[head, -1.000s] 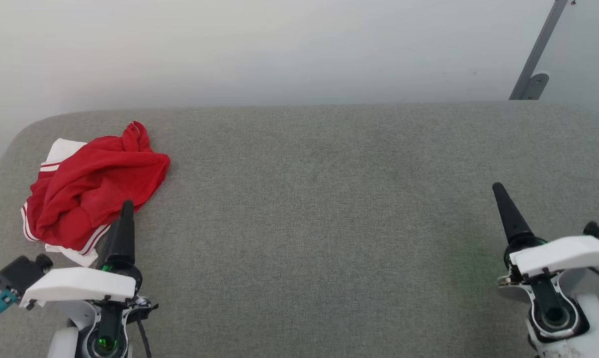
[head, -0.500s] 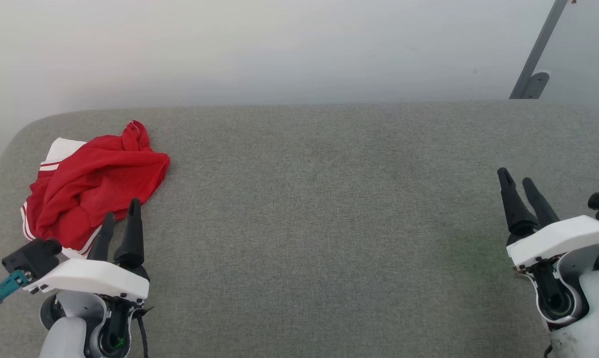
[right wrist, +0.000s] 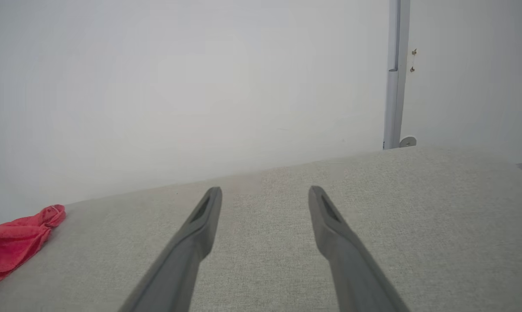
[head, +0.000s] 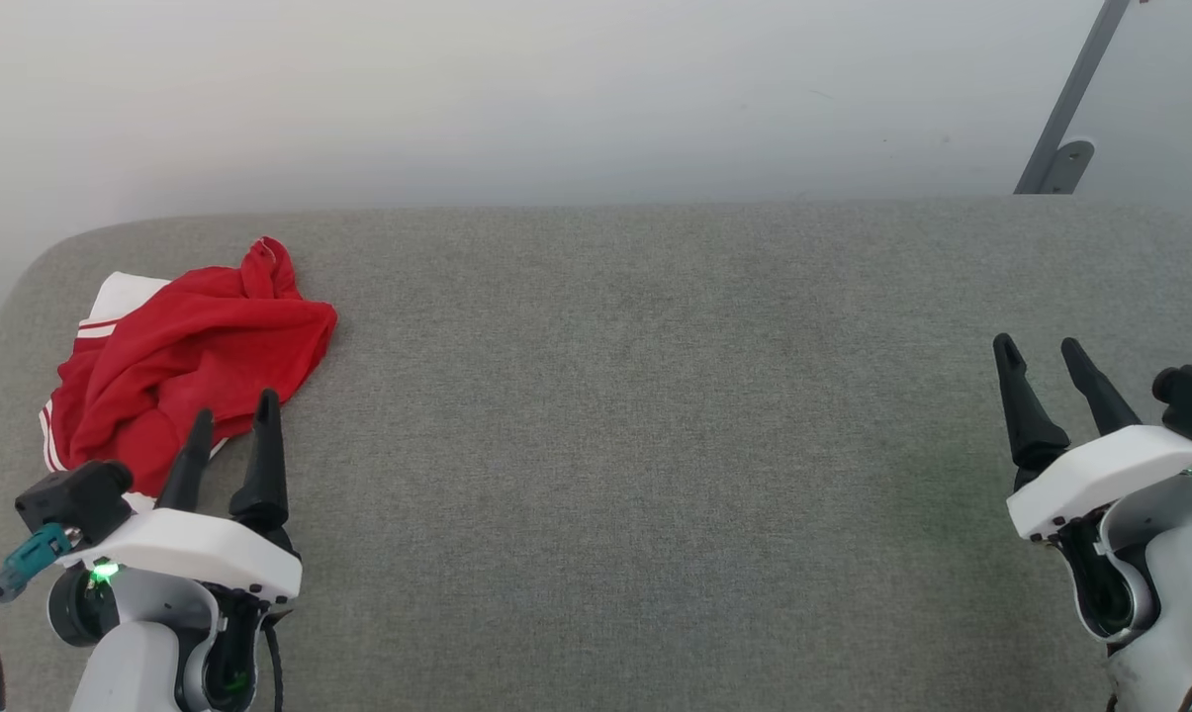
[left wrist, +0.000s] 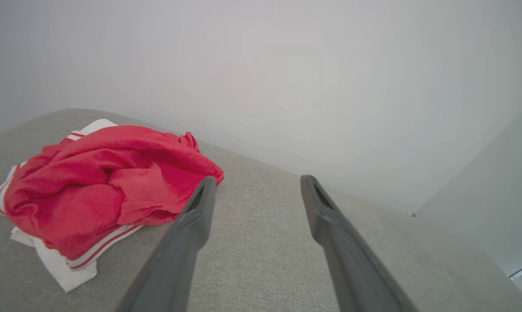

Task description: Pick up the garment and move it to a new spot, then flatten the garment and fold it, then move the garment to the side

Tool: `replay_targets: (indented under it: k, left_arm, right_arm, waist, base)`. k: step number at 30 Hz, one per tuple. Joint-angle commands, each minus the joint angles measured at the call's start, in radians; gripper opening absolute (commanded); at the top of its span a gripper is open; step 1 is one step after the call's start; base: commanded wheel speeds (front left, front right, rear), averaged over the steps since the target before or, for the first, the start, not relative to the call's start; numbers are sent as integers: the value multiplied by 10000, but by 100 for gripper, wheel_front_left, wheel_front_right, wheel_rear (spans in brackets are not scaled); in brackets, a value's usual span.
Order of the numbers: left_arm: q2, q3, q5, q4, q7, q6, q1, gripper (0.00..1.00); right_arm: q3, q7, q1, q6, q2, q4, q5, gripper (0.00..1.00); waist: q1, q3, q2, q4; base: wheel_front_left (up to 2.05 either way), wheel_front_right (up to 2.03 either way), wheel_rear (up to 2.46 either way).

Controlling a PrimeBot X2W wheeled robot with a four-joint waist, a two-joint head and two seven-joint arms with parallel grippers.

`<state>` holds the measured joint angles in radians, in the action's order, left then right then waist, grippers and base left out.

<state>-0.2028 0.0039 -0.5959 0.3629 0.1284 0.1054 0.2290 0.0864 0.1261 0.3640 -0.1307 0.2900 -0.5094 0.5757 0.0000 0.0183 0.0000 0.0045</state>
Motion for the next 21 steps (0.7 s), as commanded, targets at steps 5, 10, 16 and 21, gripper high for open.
replay_targets:
  k: [5, 10, 16, 21]
  left_arm:
    - [-104, 22, 600, 14, 198, -38, 278, 100]
    - [-174, 28, 1126, 79, 329, -19, 310, 100]
    - [-199, 108, 1661, 175, 469, 16, 314, 100]
    - [-185, 140, 2082, 275, 598, 52, 319, 100]
  right_arm:
    - [-1, 217, 367, 0, 148, -105, -768, 100]
    - [-69, 352, 492, 0, 128, -284, -1015, 100]
    - [36, 492, 566, 0, 198, -488, -1370, 100]
    - [156, 617, 682, 0, 335, -621, -1761, 100]
  waist:
    - [0, -16, 0, -2]
    - [0, -31, 0, -5]
    - [0, -36, 0, -13]
    - [0, -62, 0, -1]
  base:
    - [0, 0, 0]
    - [0, 0, 0]
    - [0, 0, 0]
    - [0, 0, 0]
